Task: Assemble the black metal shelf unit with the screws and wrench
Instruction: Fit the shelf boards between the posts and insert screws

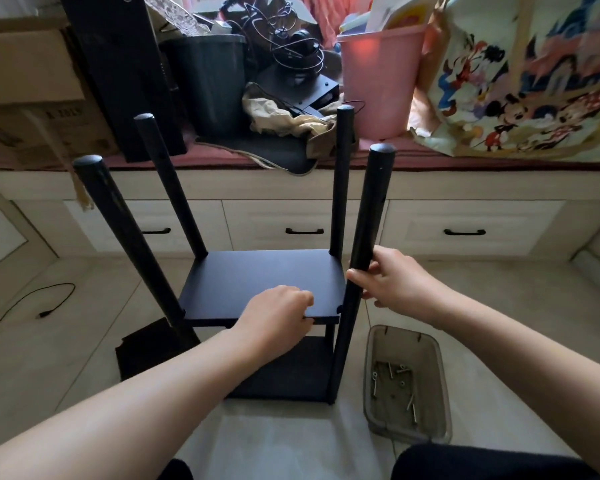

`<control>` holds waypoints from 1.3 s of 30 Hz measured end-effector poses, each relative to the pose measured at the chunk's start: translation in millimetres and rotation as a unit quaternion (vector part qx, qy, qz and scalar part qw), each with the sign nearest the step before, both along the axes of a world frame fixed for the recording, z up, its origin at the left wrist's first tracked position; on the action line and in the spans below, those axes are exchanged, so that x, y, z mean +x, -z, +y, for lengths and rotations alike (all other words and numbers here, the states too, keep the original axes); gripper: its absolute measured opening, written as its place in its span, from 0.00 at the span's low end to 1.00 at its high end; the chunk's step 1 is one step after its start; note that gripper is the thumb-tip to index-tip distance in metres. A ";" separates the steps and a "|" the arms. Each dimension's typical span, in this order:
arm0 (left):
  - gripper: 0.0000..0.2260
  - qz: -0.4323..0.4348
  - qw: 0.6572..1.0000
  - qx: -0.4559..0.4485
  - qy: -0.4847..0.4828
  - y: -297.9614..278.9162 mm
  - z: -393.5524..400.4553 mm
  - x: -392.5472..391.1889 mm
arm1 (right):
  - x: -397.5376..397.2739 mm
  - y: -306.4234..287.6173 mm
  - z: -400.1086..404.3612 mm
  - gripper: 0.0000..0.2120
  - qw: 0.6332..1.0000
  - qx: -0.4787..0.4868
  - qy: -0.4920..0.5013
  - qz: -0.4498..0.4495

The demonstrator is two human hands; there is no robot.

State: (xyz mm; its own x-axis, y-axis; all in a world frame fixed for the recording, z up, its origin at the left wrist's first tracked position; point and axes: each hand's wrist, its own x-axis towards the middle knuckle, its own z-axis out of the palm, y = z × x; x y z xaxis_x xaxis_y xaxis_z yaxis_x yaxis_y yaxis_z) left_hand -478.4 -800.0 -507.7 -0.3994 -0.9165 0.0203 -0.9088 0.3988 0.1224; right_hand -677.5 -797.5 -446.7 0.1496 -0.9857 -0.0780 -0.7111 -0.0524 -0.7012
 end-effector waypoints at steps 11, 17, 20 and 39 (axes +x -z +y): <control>0.42 -0.175 0.983 0.006 0.051 41.6 -41.8 -18.3 | -12.4 7.6 3.3 0.07 1.000 -0.017 -0.016 0.004; 0.39 -0.176 0.983 0.004 0.060 38.6 -37.1 -19.8 | -4.9 6.3 3.2 0.11 1.000 -0.014 -0.022 0.010; 0.37 -0.173 0.984 0.009 0.048 39.8 -35.7 -18.1 | 1.3 4.5 -2.6 0.13 0.999 -0.016 -0.023 0.019; 0.47 -0.008 0.997 -0.063 -0.047 61.7 -13.2 -32.3 | -1.1 8.4 -4.9 0.14 0.995 0.024 0.012 -0.093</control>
State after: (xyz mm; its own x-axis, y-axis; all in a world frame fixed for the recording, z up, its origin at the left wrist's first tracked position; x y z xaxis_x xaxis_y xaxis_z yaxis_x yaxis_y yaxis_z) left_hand -510.7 -813.1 -569.4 -0.3131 -0.9405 0.1320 -0.9444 0.3230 0.0612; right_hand -678.7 -802.4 -455.1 0.1416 -0.9851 -0.0980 -0.5694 0.0000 -0.8221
